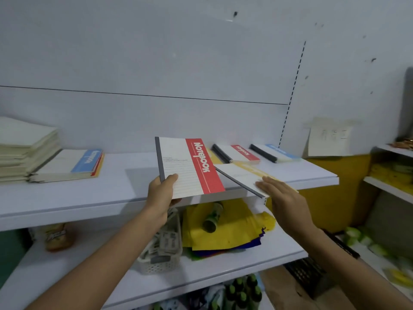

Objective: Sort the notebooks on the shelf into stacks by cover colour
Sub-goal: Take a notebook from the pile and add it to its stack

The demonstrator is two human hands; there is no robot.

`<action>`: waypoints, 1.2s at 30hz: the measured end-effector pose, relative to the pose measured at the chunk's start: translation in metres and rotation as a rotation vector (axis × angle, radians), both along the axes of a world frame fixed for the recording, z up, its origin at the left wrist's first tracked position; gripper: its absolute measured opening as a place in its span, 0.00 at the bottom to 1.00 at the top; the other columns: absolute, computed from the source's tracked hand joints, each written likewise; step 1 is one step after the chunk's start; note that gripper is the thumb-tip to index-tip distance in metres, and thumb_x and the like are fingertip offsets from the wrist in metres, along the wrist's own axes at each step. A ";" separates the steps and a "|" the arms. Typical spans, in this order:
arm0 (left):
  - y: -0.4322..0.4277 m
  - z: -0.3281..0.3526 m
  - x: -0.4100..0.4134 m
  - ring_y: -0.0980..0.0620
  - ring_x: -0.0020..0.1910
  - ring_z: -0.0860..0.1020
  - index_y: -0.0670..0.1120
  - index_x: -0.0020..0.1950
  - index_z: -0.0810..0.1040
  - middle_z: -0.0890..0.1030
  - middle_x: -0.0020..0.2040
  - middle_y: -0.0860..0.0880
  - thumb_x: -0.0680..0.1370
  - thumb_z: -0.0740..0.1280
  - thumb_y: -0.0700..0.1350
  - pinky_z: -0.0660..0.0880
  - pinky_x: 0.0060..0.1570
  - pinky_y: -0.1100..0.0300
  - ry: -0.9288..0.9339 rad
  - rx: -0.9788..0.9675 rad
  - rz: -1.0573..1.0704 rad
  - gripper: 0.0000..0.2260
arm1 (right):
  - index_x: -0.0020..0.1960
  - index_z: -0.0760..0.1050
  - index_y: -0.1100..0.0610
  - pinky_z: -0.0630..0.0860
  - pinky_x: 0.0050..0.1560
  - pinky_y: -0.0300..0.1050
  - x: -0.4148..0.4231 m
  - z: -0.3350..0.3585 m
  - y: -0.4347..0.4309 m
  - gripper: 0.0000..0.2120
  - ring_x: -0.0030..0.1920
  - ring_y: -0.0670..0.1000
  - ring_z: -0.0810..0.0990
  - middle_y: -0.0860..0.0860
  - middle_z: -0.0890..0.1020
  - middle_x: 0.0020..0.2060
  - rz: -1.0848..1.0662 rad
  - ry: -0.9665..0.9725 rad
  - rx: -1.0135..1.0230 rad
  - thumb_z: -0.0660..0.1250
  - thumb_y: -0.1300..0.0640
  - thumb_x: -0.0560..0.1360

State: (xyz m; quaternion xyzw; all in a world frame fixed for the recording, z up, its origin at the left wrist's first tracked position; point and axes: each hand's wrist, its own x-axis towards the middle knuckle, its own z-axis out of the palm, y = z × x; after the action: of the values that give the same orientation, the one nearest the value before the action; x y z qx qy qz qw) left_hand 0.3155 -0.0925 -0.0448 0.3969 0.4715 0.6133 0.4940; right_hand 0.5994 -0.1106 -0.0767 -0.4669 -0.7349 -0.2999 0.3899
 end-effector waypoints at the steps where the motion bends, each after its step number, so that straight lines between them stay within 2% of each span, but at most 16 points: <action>1: 0.001 0.000 0.001 0.51 0.48 0.78 0.47 0.55 0.74 0.81 0.47 0.48 0.81 0.61 0.43 0.75 0.42 0.58 0.001 -0.006 0.008 0.05 | 0.55 0.82 0.60 0.80 0.47 0.51 0.001 -0.001 0.005 0.24 0.52 0.57 0.83 0.58 0.83 0.52 0.003 0.004 -0.012 0.71 0.79 0.63; 9: 0.037 0.013 -0.036 0.50 0.47 0.78 0.46 0.57 0.73 0.81 0.49 0.47 0.80 0.62 0.42 0.75 0.40 0.59 0.011 -0.002 0.120 0.06 | 0.56 0.81 0.59 0.80 0.48 0.54 -0.043 0.009 0.080 0.21 0.53 0.59 0.82 0.57 0.83 0.53 0.042 0.097 -0.081 0.71 0.75 0.66; 13: 0.075 0.024 -0.064 0.51 0.48 0.78 0.47 0.59 0.72 0.80 0.49 0.49 0.80 0.63 0.42 0.75 0.41 0.59 -0.016 0.027 0.174 0.08 | 0.58 0.80 0.55 0.80 0.45 0.51 -0.074 0.022 0.127 0.21 0.53 0.58 0.82 0.55 0.83 0.54 0.023 0.100 -0.182 0.69 0.72 0.69; 18: 0.127 0.040 -0.090 0.52 0.48 0.78 0.48 0.59 0.74 0.81 0.50 0.49 0.80 0.63 0.42 0.75 0.41 0.59 0.055 0.108 0.105 0.08 | 0.65 0.74 0.46 0.76 0.51 0.47 -0.116 0.041 0.192 0.22 0.57 0.56 0.79 0.51 0.80 0.59 -0.062 -0.068 -0.330 0.61 0.64 0.76; 21: 0.154 0.041 -0.101 0.51 0.51 0.79 0.49 0.60 0.75 0.82 0.51 0.49 0.80 0.63 0.43 0.76 0.43 0.58 0.084 0.127 0.059 0.09 | 0.68 0.70 0.44 0.74 0.50 0.48 -0.138 0.042 0.227 0.23 0.55 0.58 0.79 0.52 0.80 0.58 -0.164 -0.157 -0.582 0.55 0.62 0.77; 23: 0.169 0.037 -0.108 0.50 0.52 0.78 0.49 0.61 0.74 0.82 0.53 0.48 0.80 0.62 0.43 0.76 0.43 0.58 0.083 0.115 0.053 0.09 | 0.65 0.71 0.48 0.73 0.48 0.49 -0.147 0.031 0.242 0.16 0.54 0.59 0.78 0.54 0.80 0.56 -0.163 -0.215 -0.714 0.53 0.53 0.80; 24: 0.175 0.033 -0.111 0.50 0.51 0.78 0.48 0.60 0.75 0.82 0.53 0.48 0.80 0.62 0.43 0.76 0.42 0.58 0.082 0.104 0.053 0.09 | 0.60 0.72 0.50 0.72 0.46 0.49 -0.150 0.025 0.246 0.16 0.53 0.59 0.78 0.54 0.80 0.54 -0.148 -0.242 -0.753 0.51 0.46 0.80; 25: 0.181 0.029 -0.114 0.51 0.50 0.78 0.48 0.60 0.75 0.82 0.53 0.47 0.80 0.62 0.43 0.76 0.41 0.58 0.081 0.091 0.053 0.09 | 0.56 0.72 0.51 0.72 0.45 0.49 -0.150 0.019 0.249 0.21 0.52 0.58 0.78 0.54 0.80 0.53 -0.135 -0.245 -0.776 0.49 0.38 0.78; 27: 0.190 0.022 -0.119 0.50 0.50 0.79 0.47 0.60 0.75 0.82 0.53 0.47 0.80 0.62 0.42 0.75 0.40 0.58 0.085 0.068 0.046 0.09 | 0.55 0.72 0.50 0.73 0.47 0.49 -0.146 0.012 0.253 0.32 0.51 0.56 0.78 0.52 0.79 0.53 -0.088 -0.168 -0.792 0.45 0.28 0.71; 28: 0.193 0.019 -0.122 0.50 0.50 0.78 0.48 0.61 0.74 0.81 0.53 0.47 0.80 0.62 0.42 0.75 0.40 0.58 0.094 0.059 0.040 0.09 | 0.57 0.73 0.50 0.73 0.49 0.49 -0.143 0.010 0.255 0.34 0.52 0.55 0.77 0.51 0.78 0.54 -0.067 -0.120 -0.784 0.46 0.26 0.70; 31: 0.201 0.013 -0.129 0.50 0.51 0.78 0.48 0.62 0.74 0.82 0.52 0.49 0.81 0.62 0.43 0.76 0.42 0.58 0.108 0.048 0.031 0.10 | 0.58 0.73 0.50 0.72 0.48 0.46 -0.139 0.002 0.259 0.28 0.52 0.53 0.77 0.50 0.79 0.54 -0.042 -0.075 -0.698 0.51 0.30 0.74; 36: 0.206 0.005 -0.134 0.49 0.54 0.78 0.48 0.63 0.74 0.81 0.54 0.47 0.80 0.63 0.41 0.76 0.44 0.57 0.054 0.001 0.044 0.12 | 0.59 0.75 0.51 0.70 0.47 0.45 -0.144 -0.007 0.262 0.35 0.54 0.52 0.77 0.50 0.80 0.53 -0.058 -0.079 -0.573 0.44 0.29 0.71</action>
State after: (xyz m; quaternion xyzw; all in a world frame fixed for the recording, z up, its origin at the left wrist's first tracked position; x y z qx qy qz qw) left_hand 0.1812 0.1136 -0.0399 0.4029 0.4930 0.6134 0.4674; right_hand 0.4554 0.1519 -0.0837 -0.5668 -0.7905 -0.1090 0.2046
